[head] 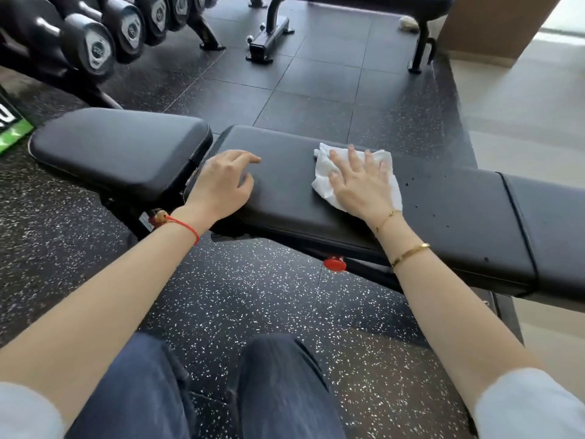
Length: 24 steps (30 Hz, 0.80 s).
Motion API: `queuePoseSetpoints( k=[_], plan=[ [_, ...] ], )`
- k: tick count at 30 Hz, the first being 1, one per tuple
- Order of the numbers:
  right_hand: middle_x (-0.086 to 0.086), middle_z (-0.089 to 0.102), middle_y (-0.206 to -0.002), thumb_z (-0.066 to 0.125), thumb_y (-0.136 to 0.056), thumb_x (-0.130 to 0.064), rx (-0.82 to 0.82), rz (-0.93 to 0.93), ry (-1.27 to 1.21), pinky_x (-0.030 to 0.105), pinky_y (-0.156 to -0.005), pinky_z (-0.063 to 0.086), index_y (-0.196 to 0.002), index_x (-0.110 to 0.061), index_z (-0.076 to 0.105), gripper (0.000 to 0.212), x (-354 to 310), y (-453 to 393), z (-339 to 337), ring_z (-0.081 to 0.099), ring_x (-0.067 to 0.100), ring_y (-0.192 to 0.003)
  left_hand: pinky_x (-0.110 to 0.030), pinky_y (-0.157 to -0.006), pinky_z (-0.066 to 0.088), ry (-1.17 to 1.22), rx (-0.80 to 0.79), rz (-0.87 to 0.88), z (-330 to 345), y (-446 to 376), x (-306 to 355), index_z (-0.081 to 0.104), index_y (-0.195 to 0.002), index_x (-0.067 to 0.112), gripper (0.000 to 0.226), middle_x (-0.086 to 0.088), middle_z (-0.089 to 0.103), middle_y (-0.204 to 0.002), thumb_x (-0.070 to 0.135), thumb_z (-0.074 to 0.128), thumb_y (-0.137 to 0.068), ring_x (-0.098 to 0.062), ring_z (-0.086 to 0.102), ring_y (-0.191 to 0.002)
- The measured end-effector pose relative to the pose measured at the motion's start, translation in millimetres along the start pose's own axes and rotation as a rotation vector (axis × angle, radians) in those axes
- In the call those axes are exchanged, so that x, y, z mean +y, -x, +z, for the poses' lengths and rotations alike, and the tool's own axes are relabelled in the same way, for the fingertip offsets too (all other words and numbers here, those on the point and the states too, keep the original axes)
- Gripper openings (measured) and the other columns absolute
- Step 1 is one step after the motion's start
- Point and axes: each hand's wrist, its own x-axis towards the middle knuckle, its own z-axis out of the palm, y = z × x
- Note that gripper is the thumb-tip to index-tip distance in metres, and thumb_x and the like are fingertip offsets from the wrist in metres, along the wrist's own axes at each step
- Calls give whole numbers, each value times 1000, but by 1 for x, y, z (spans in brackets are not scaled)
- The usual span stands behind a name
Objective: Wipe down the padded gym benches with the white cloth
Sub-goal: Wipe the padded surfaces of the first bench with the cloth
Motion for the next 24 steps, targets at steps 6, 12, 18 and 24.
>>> queuePoseSetpoints(
  k=[6,12,18,24],
  plan=[
    [-1,7,-167,21,-103,-49,56,-229,-55,50,-122,-5,-156,-42,15,53,21,63,4,1,28,-153,-38,-111,35,18,31,-19,26,-8,59,59,-129,10,38,-6,60,-132,10,51,-92,-23,51,-127],
    [1,8,-167,19,-104,-46,41,-9,18,50,-121,-1,-157,-39,12,54,83,31,-4,3,27,-153,-44,-114,30,-18,29,-42,58,-9,69,58,-130,13,39,-6,56,-136,14,51,-91,-23,44,-133],
    [0,0,-167,14,-104,-45,2,0,-15,54,-120,-10,-158,-37,6,55,35,-6,-2,-4,31,-153,-51,-115,24,-45,55,-63,71,-8,67,58,-128,19,37,-2,54,-137,18,49,-92,-22,42,-134],
    [-5,4,-167,20,-104,-46,45,-189,-52,47,-122,-8,-156,-43,10,53,48,53,4,-2,26,-153,-47,-116,25,-75,94,-42,75,-7,62,58,-130,22,38,1,55,-139,22,49,-93,-20,44,-134]
  ],
)
